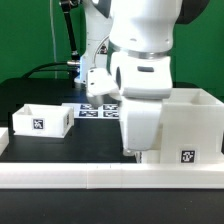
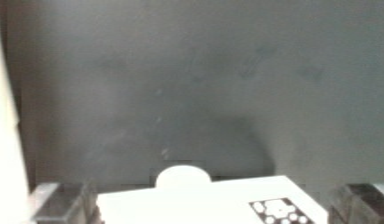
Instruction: Assemble drawer
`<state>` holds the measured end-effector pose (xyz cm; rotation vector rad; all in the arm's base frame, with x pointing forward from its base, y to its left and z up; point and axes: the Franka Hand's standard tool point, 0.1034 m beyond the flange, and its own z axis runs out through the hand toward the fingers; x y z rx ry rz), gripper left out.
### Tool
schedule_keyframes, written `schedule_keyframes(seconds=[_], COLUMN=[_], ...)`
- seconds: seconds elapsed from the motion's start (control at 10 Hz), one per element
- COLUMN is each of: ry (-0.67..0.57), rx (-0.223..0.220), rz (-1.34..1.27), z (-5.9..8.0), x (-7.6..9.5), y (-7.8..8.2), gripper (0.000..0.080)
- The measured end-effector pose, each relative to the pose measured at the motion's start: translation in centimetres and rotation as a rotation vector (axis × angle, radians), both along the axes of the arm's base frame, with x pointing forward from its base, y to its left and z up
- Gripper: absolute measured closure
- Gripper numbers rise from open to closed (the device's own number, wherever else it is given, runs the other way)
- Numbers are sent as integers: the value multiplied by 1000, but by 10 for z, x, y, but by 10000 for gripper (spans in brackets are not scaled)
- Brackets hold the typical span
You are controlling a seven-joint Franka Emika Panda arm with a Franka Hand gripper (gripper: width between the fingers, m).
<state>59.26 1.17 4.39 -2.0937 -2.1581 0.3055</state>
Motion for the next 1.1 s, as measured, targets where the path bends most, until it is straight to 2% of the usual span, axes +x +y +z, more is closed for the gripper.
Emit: schedule_keyframes(seconds=[0.2,0.4,0.6,0.8,1.0,1.1], ry=[4,31,64,78,76,69], rx=[-1,-7,-17,-24,-28,-25], rz=[-3,-11,-1,1,-2,2], z=[-2,-4,5,6,7,5], x=[-2,-4,9,16,16,16], y=[-2,8,19,26,25,19], gripper=[151,151,151,151,151,151])
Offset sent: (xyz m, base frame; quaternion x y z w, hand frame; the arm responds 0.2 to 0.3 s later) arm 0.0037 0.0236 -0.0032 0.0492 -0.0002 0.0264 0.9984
